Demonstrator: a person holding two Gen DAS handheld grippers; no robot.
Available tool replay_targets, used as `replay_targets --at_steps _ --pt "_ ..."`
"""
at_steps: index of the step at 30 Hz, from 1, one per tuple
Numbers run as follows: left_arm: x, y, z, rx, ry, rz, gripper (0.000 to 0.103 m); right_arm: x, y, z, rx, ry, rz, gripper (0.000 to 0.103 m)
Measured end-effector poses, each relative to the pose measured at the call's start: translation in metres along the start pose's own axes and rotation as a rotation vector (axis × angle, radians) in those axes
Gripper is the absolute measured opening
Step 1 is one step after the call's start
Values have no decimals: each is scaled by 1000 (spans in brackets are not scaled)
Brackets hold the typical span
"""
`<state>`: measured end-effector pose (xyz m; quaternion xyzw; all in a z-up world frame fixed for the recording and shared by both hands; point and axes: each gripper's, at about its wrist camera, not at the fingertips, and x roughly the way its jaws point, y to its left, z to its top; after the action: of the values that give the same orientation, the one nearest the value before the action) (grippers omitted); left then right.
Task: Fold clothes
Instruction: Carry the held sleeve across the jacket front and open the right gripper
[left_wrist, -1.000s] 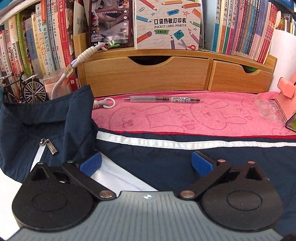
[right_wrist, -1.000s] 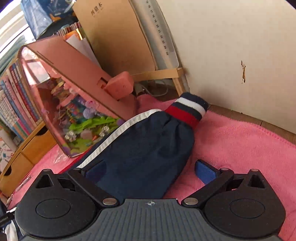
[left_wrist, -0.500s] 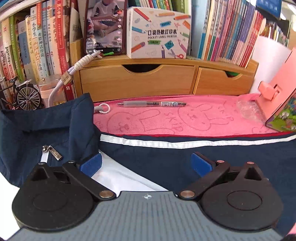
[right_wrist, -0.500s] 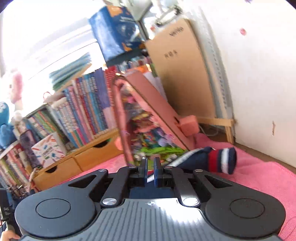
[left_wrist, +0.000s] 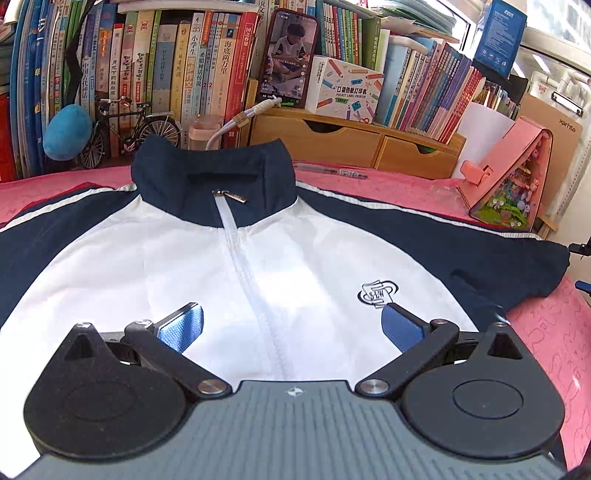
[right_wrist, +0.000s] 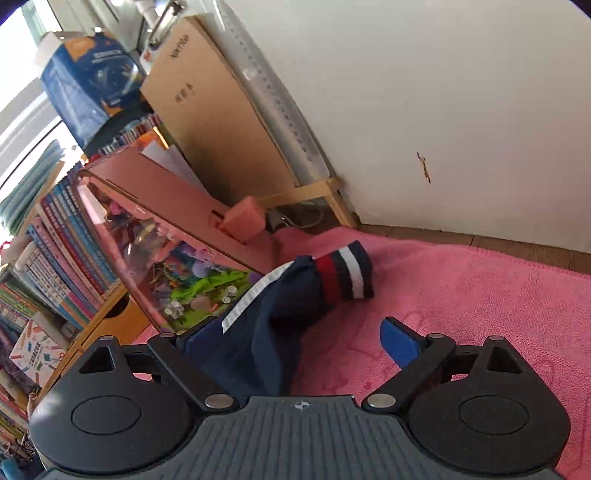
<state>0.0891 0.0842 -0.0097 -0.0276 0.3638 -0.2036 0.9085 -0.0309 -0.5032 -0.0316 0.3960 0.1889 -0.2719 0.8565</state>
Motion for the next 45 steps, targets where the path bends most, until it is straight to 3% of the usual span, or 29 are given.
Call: replay_targets --at_steps 2,4,6,7,8,11,13,16,21,26,29,33,36,37,38,40,45 --pt "0 -1 -12 0 22 23 103 18 -14 0 77 26 40 96" --pt "0 -7 -16 29 24 45 103 28 -10 -1 65 8 72 103" --pt "-1 -14 -18 62 23 60 103 41 -2 0 39 37 94 98" --pt "-1 -17 -18 72 22 50 103 48 3 0 26 54 104 65" --pt "-1 -20 -17 79 22 44 103 53 6 0 28 79 84 11" --pt "-2 -26 -18 95 13 42 103 40 20 -8 -27 33 52 6" --pt "-4 -24 -20 87 9 34 103 13 39 -17 -152 -61 52 6" --pt "-11 -16 -21 48 -2 11 103 -35 69 -34 -260 -155 145 6" --pt "-35 13 -22 -97 -44 -64 103 -113 161 -82 -491 -210 441 6" --pt "-64 56 -30 -250 -109 -90 103 -127 275 -164 -699 -82 718 6" --pt "-77 86 -37 -354 -140 -80 103 -115 326 -233 -834 38 775 7" --pt "-82 122 -42 -497 -155 -90 103 -101 354 -317 -980 212 779 9" --pt "-78 133 -42 -533 -139 -81 103 -100 351 -356 -1068 288 756 19" --pt "-76 132 -40 -527 -133 -80 103 -103 346 -362 -1084 294 759 29" --pt "-74 129 -39 -514 -127 -80 103 -108 341 -363 -1101 285 761 47" --pt "-70 119 -37 -468 -112 -80 103 -118 329 -358 -1126 249 770 68" --pt "-59 86 -22 -365 -73 -130 103 -132 301 -329 -1162 186 749 91"
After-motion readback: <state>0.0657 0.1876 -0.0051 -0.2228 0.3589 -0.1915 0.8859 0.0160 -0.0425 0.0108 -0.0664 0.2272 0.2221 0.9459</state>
